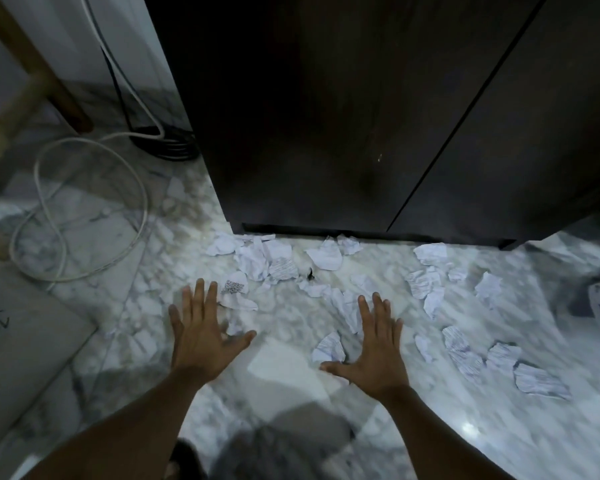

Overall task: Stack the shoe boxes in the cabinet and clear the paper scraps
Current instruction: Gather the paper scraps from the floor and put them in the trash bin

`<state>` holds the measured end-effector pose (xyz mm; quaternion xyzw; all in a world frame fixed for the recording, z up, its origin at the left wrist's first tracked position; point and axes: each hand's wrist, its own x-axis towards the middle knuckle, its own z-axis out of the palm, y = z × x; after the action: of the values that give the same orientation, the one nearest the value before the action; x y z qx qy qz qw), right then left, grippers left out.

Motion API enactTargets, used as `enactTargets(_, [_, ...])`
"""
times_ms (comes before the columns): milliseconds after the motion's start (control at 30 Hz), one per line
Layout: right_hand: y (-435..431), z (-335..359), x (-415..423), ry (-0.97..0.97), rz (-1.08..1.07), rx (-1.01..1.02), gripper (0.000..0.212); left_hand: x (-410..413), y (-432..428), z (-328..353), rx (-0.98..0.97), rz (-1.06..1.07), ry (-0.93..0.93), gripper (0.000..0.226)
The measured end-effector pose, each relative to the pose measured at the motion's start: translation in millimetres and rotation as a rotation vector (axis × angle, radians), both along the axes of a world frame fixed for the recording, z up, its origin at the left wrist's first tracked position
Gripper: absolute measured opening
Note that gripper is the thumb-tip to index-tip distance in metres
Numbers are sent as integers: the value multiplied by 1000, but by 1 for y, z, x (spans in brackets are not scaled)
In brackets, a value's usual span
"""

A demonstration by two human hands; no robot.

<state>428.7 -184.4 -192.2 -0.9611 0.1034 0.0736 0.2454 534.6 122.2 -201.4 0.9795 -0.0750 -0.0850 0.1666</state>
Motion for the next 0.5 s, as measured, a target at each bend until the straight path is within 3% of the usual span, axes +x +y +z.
enactTargets(133, [0, -2, 6, 17, 18, -17, 136, 15, 16, -8, 85, -21, 62, 141])
enactTargets(267, [-10, -8, 37, 22, -6, -44, 135, 43, 7, -12, 181, -92, 31, 142])
enactTargets(367, [-13, -12, 64, -43, 35, -23, 136, 63, -13, -14, 198, -212, -28, 140])
enactTargets(500, [-25, -13, 101, -76, 111, -142, 139, 91, -26, -15, 181, -398, -93, 145])
